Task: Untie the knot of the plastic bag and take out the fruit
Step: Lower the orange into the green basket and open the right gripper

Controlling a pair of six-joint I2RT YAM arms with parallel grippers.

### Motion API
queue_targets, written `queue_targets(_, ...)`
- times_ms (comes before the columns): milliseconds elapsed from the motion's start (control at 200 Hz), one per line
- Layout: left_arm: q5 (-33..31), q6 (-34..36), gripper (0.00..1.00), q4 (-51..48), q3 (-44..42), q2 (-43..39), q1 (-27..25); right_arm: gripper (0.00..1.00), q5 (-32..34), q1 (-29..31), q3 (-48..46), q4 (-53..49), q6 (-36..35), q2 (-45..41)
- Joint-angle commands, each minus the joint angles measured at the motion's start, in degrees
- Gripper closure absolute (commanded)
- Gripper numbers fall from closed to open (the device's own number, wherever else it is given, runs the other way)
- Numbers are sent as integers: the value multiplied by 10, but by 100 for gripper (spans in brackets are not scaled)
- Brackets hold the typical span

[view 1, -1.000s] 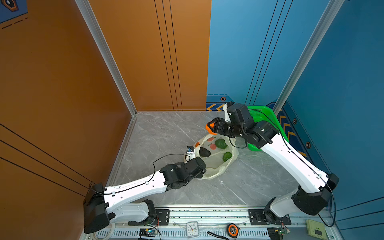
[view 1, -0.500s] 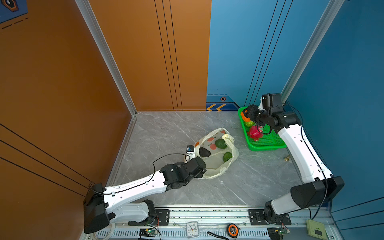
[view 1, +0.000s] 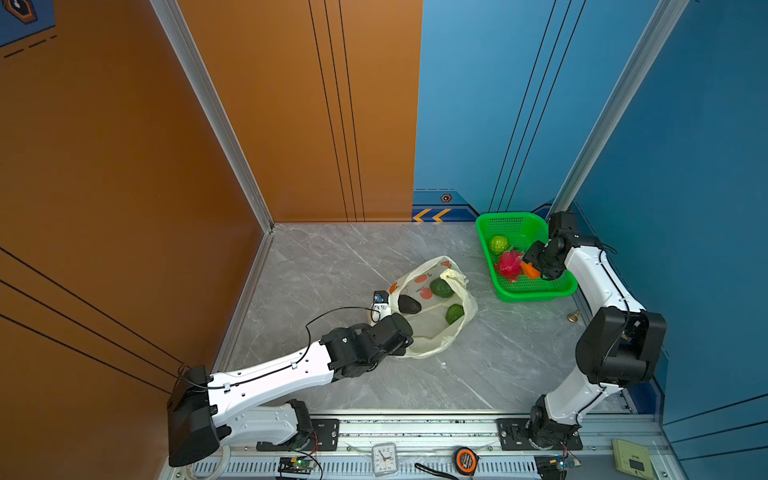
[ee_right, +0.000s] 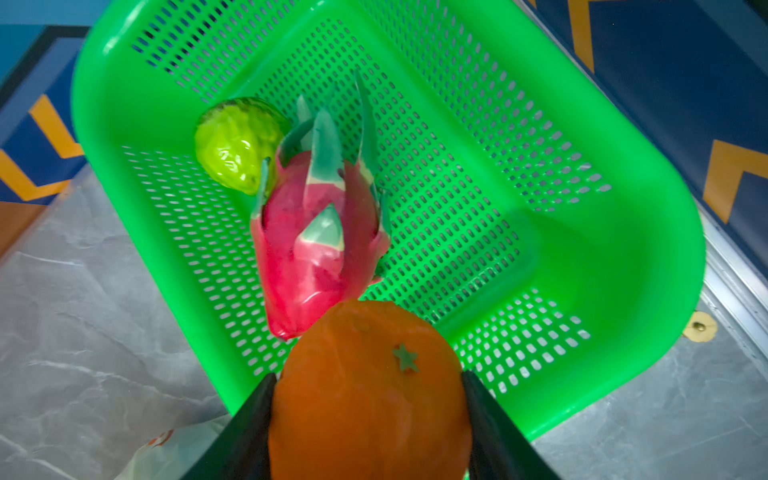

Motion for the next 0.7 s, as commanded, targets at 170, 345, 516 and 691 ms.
queue_targets(170, -15, -1, 100, -12, 25, 11, -8, 33, 47, -8, 8, 2, -22, 53)
queue_targets(345, -20, -3, 100, -14, 27, 12, -11, 19, 54, -10, 4, 0, -22, 55)
queue_targets(516, -22, -4, 100, -15, 29, 14, -14, 0, 50, -12, 10, -5, -26, 45)
queue_targets(691, -27, -5, 100, -15, 29, 16, -17, 0, 7, -7, 21, -26, -30, 21)
